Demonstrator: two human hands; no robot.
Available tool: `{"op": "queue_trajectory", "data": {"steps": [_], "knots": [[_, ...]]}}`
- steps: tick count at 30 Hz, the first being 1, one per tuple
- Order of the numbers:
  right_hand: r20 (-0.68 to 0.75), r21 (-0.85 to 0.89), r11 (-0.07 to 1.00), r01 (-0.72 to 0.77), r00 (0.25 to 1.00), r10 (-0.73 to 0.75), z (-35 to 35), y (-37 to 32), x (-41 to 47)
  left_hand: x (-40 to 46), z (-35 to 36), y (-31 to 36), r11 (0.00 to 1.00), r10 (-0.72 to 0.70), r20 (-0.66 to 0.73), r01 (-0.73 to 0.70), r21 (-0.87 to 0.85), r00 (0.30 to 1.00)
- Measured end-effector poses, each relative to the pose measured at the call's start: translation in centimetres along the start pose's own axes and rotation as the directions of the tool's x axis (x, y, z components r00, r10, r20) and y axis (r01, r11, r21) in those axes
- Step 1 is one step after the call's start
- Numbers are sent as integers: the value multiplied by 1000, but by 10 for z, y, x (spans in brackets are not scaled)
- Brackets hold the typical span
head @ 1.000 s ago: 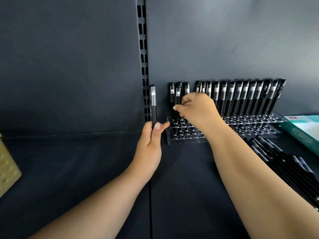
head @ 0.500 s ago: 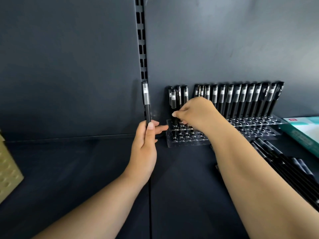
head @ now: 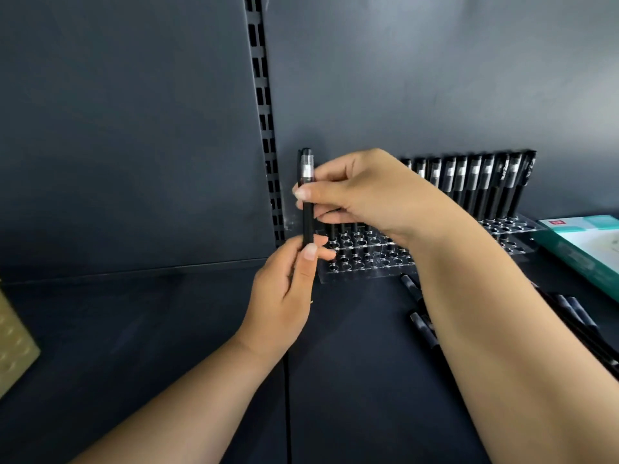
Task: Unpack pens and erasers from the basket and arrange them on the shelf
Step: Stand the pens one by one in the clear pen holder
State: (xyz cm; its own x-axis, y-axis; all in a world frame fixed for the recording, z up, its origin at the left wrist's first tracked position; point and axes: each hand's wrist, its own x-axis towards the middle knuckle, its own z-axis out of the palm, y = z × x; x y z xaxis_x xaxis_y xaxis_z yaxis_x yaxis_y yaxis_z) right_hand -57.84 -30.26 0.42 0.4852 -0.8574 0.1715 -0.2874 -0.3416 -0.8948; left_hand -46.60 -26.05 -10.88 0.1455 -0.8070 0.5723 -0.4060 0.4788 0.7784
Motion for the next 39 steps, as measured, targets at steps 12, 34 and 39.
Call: {"op": "queue_trajectory", "data": {"steps": [12, 34, 39], "knots": [[-508, -315, 949, -19, 848, -151, -24, 33, 22, 4, -1, -10, 778, 32, 330, -231, 585, 943], [-351, -243, 964, -109, 936, 17, -6, 55, 28, 4, 2, -9, 782, -81, 364, -167, 600, 928], [-279, -342, 924, -172, 957, 75, -22, 47, 11, 3, 3, -6, 773, -75, 336, -158, 615, 939]]}}
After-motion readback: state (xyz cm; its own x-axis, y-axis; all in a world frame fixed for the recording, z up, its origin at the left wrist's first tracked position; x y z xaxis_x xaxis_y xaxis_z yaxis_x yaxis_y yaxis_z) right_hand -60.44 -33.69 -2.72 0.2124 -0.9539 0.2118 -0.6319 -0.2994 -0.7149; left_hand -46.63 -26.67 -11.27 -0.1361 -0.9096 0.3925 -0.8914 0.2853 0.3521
